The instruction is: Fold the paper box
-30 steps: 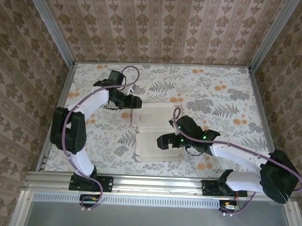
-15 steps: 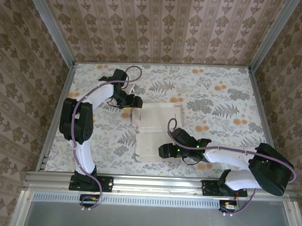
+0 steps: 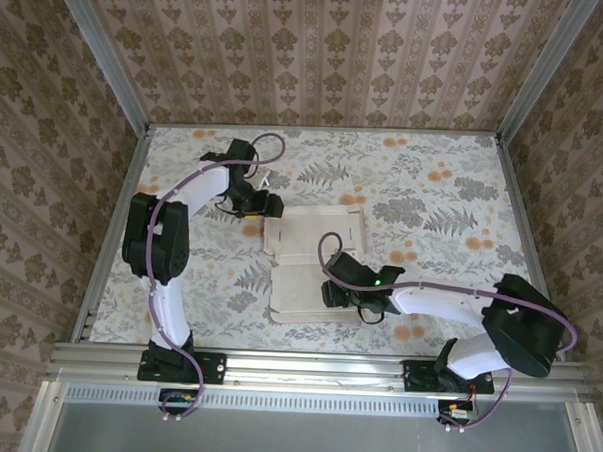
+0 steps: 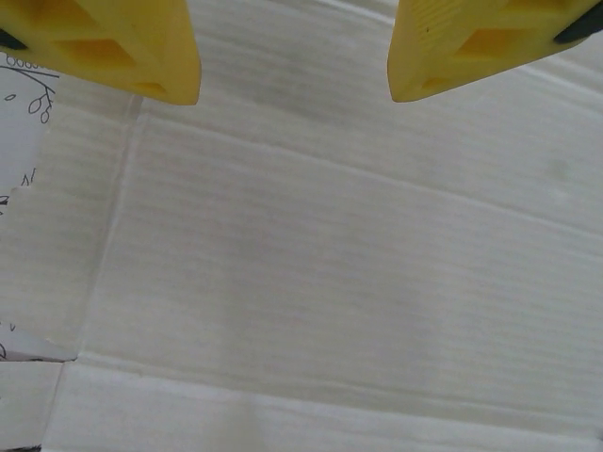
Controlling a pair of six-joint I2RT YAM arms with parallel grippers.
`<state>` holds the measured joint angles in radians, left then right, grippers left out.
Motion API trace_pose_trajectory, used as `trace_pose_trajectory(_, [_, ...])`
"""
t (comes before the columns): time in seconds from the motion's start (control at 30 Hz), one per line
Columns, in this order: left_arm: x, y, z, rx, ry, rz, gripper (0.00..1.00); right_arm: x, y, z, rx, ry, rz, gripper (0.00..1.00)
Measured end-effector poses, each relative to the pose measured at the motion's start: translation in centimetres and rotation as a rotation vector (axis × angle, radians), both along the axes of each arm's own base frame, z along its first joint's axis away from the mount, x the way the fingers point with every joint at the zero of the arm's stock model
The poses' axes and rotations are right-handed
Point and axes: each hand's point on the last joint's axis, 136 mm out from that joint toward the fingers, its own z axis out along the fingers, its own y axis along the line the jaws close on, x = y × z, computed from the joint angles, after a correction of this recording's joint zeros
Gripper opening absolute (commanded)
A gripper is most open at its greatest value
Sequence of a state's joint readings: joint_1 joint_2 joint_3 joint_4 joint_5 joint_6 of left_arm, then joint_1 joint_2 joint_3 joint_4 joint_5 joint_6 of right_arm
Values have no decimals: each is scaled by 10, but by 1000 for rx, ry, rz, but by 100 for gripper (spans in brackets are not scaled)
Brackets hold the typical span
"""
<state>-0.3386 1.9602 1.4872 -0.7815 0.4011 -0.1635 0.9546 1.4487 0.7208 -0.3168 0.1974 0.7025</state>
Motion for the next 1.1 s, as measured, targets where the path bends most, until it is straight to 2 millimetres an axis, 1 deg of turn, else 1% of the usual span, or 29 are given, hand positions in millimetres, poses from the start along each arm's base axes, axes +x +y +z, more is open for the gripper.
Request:
trace_pose_trajectory(0.1, [3, 0, -4, 10, 9, -2, 66, -3, -2, -12, -72, 10, 16, 51])
trace_pose_trajectory(0.13, [4, -1, -6, 12, 13, -2, 61, -4, -2, -15, -88, 12, 23, 50])
trace_pose_trajectory(0.2, [6, -1, -9, 16, 19, -9, 55, -6, -2, -19, -111, 12, 32, 48])
trace_pose_trajectory(0.3, [6, -1, -13, 26, 30, -20, 55, -6, 1, -20, -128, 1, 40, 45])
trace_pose_trajectory(0.43, [8, 1, -18, 51, 51, -31, 51, -6, 3, -21, -140, -11, 42, 43])
trace_pose_trajectory(0.57, [11, 3, -27, 75, 86, -44, 42, -5, 4, -21, -143, -18, 33, 41])
trace_pose_trajectory(0.63, [11, 4, -31, 88, 111, -49, 37, -5, 4, -21, -147, -21, 32, 41])
trace_pose_trajectory(0.67, [10, 5, -34, 95, 122, -52, 37, -5, 4, -21, -147, -23, 29, 41])
trace_pose_trajectory(0.73, [8, 9, -38, 112, 147, -52, 30, -5, 4, -21, -148, -24, 29, 40])
trace_pose_trajectory(0.77, [6, 11, -39, 118, 156, -52, 28, -5, 5, -21, -149, -25, 30, 40])
trace_pose_trajectory(0.83, [4, 14, -39, 129, 171, -52, 24, -5, 5, -21, -150, -26, 29, 40])
trace_pose_trajectory(0.93, [4, 14, -36, 132, 176, -54, 19, -4, 6, -21, -152, -31, 27, 40])
trace_pose_trajectory(1.0, [5, 14, -35, 131, 175, -56, 13, -3, 7, -21, -155, -34, 26, 40])
trace_pose_trajectory(1.07, [7, 13, -33, 130, 172, -56, 9, -3, 7, -21, -157, -38, 24, 40])
trace_pose_trajectory(1.1, [7, 13, -33, 129, 172, -56, 9, -2, 7, -21, -158, -39, 24, 39])
